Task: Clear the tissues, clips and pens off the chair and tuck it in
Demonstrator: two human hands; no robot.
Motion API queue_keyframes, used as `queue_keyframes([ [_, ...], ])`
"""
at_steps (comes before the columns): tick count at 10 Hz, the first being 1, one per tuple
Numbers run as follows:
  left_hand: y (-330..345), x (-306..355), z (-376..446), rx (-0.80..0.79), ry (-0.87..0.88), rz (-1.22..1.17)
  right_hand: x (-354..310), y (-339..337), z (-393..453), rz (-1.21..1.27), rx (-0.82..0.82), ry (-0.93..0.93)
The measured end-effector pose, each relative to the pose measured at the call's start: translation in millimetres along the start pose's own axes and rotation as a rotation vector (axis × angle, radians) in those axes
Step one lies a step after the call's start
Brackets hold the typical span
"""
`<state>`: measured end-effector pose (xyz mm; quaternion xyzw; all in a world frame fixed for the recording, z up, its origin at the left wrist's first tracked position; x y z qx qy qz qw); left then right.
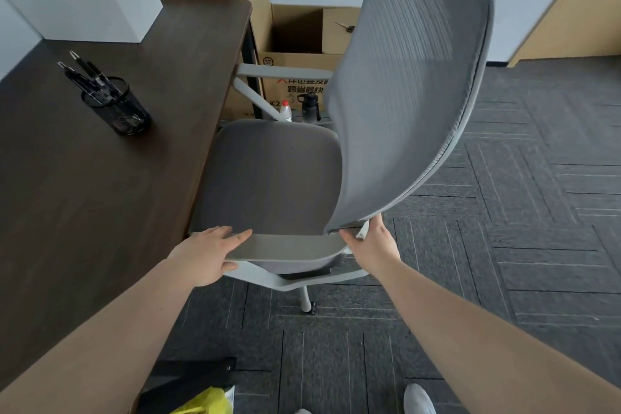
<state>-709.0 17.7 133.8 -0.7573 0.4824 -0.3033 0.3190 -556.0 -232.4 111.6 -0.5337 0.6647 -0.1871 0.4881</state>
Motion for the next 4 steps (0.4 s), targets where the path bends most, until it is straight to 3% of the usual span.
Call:
queue_keyframes([
  [4, -22, 22, -18, -0.007, 0.010, -0.063, 15, -59, -56, -0.181, -0.131, -0.183],
])
Point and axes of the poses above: each hand's wrist, its own z-axis towards the middle knuckle, its own y-axis out of the palm, x = y × z, the point moved 3 cm from there along z, towards the middle knuckle, and after that the axes turned 14 degrees about -z, right-handed, at the moved point
